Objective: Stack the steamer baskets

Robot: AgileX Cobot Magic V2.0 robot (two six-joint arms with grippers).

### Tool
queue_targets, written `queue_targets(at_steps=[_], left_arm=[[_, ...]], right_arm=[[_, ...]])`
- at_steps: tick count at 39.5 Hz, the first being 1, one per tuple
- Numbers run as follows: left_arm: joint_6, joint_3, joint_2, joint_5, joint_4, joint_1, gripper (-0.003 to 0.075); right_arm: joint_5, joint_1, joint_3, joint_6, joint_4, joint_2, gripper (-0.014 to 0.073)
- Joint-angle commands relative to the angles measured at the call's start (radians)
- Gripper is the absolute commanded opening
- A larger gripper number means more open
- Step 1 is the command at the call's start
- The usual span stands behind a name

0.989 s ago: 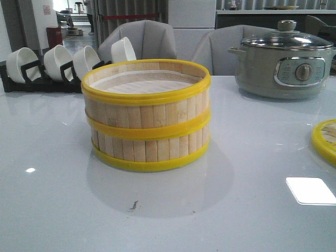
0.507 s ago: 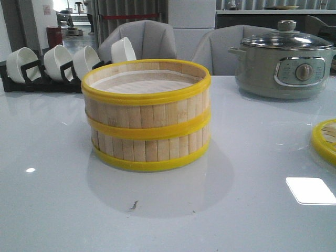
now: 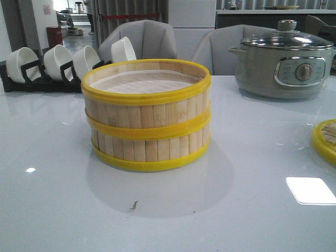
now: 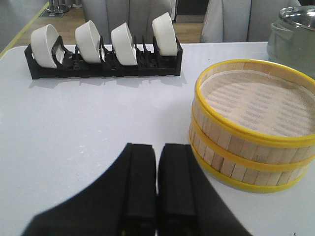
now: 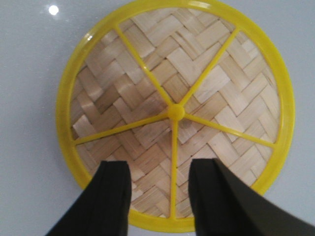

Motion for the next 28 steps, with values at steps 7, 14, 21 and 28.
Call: queue_targets(at_steps=[7,14,21,28], left_arm=[[-0.009,-0.030,0.006,-0.082,-0.003,0.002,0.0087],[-0.009,-0.030,0.006,-0.082,-0.003,0.002,0.0087],[-0.009,-0.030,0.006,-0.082,-0.003,0.002,0.0087],[-0.009,-0.030,0.006,-0.082,-0.003,0.002,0.0087]], right_arm=[[-0.059,-0.028,-0.070,-0.006,-0.038,0.083,0.0391],[-0.040,-0.028,-0.140,-0.006,-0.038,0.155,0.0391],[-0.032,-0.028,-0.160,-0.006,-0.038,0.180,0.0365],[-0.030,-0.028,-0.160,-0.006,-0.038,0.206,0.0286]])
